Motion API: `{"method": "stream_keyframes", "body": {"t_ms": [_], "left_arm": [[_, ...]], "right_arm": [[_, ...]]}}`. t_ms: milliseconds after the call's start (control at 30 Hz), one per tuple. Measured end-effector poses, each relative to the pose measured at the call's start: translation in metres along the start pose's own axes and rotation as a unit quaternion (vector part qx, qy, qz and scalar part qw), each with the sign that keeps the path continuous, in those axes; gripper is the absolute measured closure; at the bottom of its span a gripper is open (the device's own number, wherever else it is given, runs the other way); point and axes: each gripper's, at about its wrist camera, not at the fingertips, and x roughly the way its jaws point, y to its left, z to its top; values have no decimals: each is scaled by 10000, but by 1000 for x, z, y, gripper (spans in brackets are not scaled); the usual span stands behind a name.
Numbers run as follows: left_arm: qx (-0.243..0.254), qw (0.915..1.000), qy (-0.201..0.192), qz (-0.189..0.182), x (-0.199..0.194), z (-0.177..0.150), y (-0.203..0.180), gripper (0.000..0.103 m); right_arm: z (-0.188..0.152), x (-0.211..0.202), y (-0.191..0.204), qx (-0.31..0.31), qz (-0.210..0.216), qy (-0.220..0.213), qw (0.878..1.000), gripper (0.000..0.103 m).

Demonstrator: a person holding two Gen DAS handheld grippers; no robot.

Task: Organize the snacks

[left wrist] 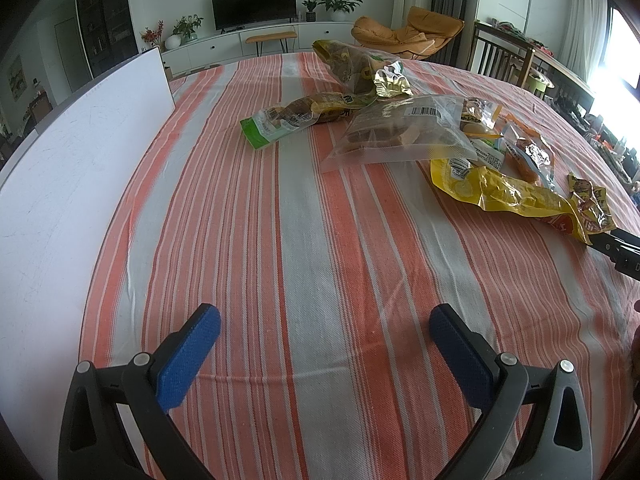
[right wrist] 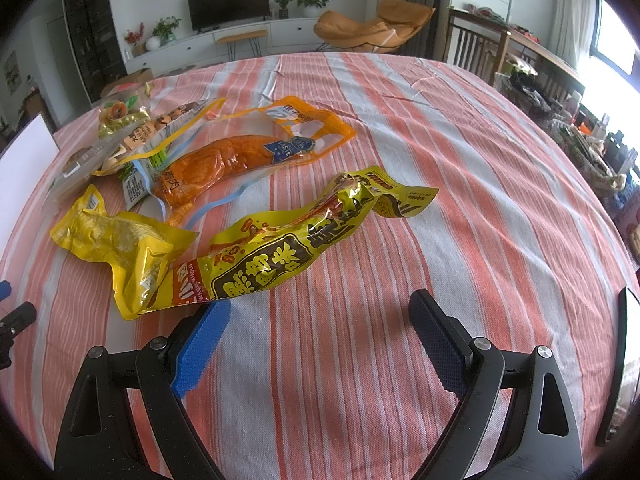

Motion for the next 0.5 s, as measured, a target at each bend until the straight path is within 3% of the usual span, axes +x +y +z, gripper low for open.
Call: {"method": "stream_keyframes", "body": {"t_ms": [500], "left_arm": [[0,10000,0,1,0,0,0,0]], "right_arm": [[0,0,0,1,0,0,10000,10]]}}
